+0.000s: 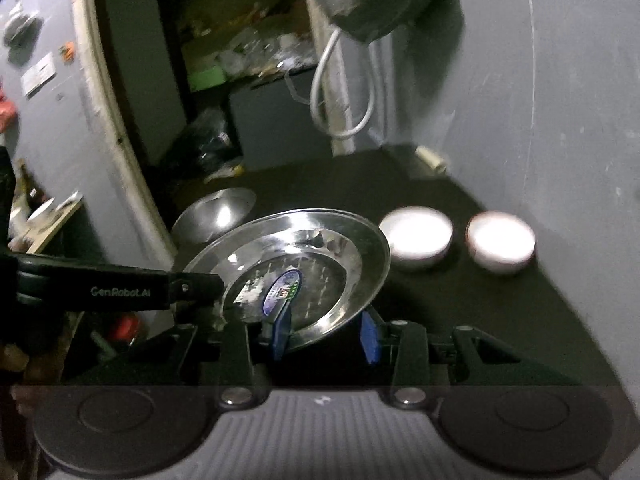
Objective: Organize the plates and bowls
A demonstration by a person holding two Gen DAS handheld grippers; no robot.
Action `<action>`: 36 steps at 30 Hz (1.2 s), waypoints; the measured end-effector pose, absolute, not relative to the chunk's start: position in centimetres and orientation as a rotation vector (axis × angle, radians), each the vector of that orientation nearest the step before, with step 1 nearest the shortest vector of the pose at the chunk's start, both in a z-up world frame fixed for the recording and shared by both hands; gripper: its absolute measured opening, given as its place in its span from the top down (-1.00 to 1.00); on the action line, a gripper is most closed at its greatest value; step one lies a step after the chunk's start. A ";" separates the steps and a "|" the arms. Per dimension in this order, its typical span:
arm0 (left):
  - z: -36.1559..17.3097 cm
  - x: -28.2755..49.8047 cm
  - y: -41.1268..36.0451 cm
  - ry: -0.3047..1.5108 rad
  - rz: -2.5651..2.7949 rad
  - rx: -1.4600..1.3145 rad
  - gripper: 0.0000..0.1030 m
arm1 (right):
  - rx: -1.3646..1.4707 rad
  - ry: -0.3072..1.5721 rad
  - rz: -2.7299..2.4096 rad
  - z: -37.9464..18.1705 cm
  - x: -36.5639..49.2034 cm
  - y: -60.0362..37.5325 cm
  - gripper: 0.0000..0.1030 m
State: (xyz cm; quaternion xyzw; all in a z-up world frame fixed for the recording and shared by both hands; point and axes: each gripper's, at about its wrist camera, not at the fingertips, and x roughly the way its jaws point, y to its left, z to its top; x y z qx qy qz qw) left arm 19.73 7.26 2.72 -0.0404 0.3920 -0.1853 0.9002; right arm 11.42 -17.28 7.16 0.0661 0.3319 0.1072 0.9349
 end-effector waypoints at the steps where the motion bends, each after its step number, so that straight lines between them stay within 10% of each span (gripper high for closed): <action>1: 2.4 18.7 7.7 0.825 -0.379 -0.093 0.47 | 0.129 0.692 0.231 6.9 10.3 -16.9 0.20; 31: -2.8 10.7 10.0 0.962 -0.345 -0.024 0.41 | 0.109 0.877 0.319 1.4 3.1 -14.4 0.18; 36: -2.2 10.6 10.5 0.943 -0.309 -0.006 0.08 | 0.093 0.888 0.314 1.5 3.2 -14.9 0.00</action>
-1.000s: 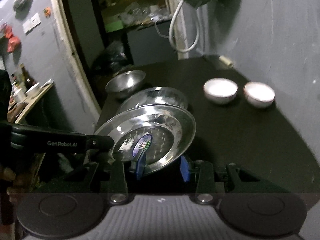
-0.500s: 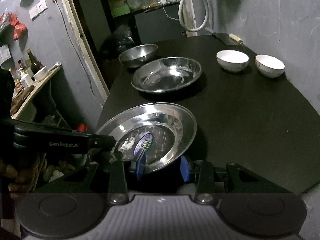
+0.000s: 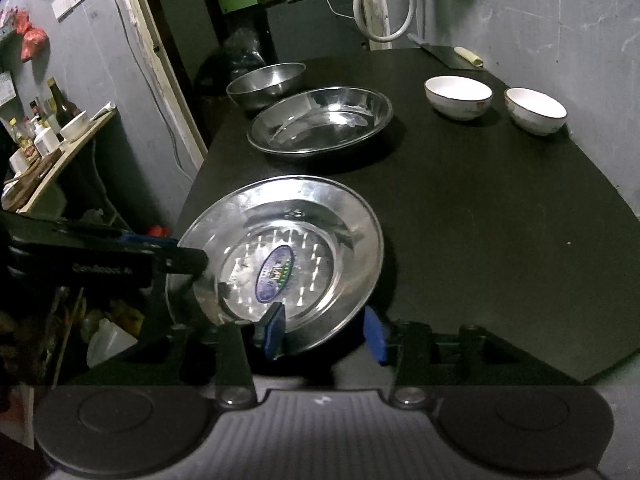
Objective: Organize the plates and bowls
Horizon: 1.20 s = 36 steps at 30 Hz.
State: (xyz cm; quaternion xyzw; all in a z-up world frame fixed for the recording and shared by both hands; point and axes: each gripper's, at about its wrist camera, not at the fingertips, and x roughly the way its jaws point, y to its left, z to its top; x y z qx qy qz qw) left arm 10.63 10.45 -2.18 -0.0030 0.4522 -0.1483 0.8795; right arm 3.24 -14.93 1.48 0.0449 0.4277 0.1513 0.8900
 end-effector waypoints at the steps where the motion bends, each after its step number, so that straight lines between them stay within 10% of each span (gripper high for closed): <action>1: -2.0 10.7 10.8 0.940 -0.293 -0.013 0.01 | 0.091 0.891 0.311 1.6 3.3 -15.1 -0.02; 9: 0.1 11.7 13.5 0.862 -0.128 -0.071 -0.97 | 0.097 0.890 0.285 2.7 4.6 -17.2 -0.69; 14: 0.7 14.9 15.7 0.824 -0.021 -0.119 -0.98 | 0.077 0.846 0.304 4.2 7.5 -17.6 -0.99; 36: -0.4 37.7 16.1 0.776 0.260 -0.227 -0.98 | 0.002 0.752 0.519 2.7 37.2 -10.0 -0.99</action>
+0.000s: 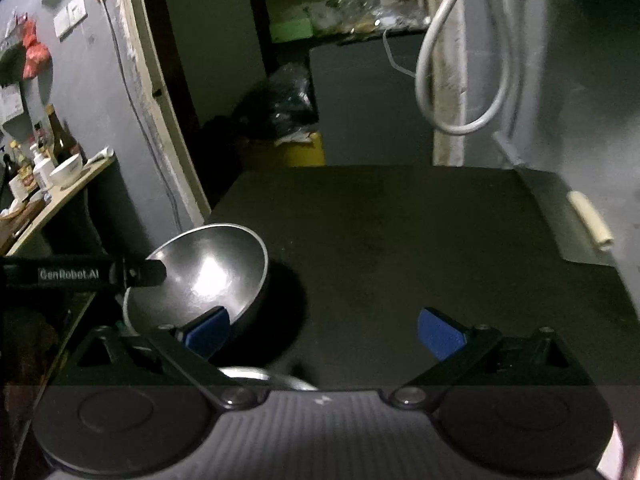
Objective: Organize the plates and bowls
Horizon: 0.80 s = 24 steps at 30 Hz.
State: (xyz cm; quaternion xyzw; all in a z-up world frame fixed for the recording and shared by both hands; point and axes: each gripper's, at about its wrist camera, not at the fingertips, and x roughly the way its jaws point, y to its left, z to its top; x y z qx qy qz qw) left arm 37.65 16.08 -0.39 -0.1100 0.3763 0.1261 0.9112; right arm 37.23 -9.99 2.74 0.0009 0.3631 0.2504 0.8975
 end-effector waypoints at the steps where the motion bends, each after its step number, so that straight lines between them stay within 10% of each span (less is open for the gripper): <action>1: -0.5 37.7 16.1 0.780 0.267 -0.229 -0.98 | 0.004 0.755 0.529 2.5 37.6 -9.8 -0.98; 10: -0.9 37.5 16.1 0.798 0.272 -0.256 -0.69 | 0.013 0.772 0.582 1.7 39.2 -8.7 -0.76; 18: -1.4 37.7 16.1 0.806 0.240 -0.283 0.41 | 0.032 0.833 0.679 1.4 40.3 -7.7 -0.31; 24: -1.9 37.2 16.7 0.810 0.194 -0.331 0.71 | 0.097 0.869 0.748 1.3 40.9 -7.6 0.20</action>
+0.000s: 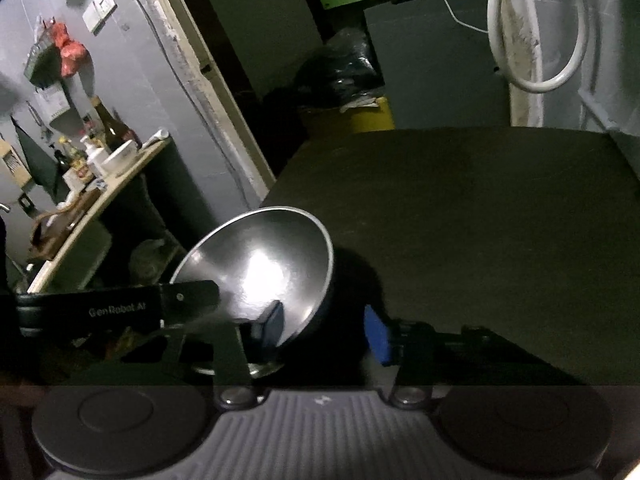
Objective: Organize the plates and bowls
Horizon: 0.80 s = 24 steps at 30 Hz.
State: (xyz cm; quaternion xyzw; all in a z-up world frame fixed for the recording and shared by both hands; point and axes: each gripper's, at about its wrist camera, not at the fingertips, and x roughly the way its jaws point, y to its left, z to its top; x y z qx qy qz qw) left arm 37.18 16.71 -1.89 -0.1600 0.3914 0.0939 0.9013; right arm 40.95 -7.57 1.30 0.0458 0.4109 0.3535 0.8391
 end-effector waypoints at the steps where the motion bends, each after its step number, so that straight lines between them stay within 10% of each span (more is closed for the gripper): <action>1: -1.9 37.1 16.7 0.807 0.191 -0.335 0.71 | 0.105 0.872 0.755 1.3 41.0 -7.6 0.25; 24: 5.5 28.0 11.3 0.656 -0.013 -0.292 0.75 | 0.098 0.666 0.629 8.6 28.4 -13.3 0.48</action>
